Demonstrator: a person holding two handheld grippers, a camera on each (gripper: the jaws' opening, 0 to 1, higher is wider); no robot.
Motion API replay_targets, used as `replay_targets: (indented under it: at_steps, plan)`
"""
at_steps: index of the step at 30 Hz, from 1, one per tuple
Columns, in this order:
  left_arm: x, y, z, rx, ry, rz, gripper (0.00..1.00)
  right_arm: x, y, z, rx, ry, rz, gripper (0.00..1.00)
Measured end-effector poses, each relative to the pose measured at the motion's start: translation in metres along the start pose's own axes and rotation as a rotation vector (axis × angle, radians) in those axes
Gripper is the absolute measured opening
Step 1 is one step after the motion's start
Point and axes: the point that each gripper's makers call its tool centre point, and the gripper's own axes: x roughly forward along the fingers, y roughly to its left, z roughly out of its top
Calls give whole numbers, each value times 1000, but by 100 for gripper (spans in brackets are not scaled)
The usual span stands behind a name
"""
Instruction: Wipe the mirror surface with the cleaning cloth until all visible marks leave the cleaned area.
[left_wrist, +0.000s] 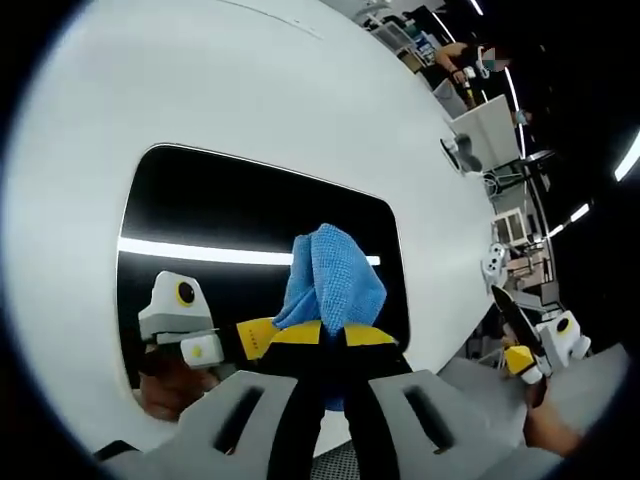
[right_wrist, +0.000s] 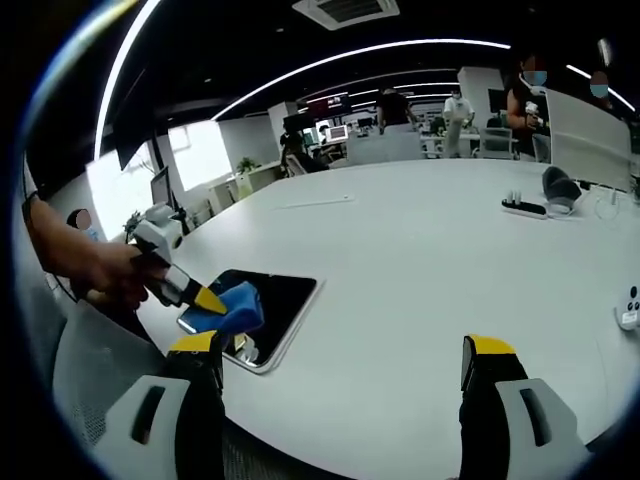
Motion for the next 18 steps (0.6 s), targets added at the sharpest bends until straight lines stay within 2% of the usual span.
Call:
replay_targets:
  at_steps: [18]
  plan:
    - [10,-12,-1,7,5,-8,2,0,-1,3,4,-7,-1,99]
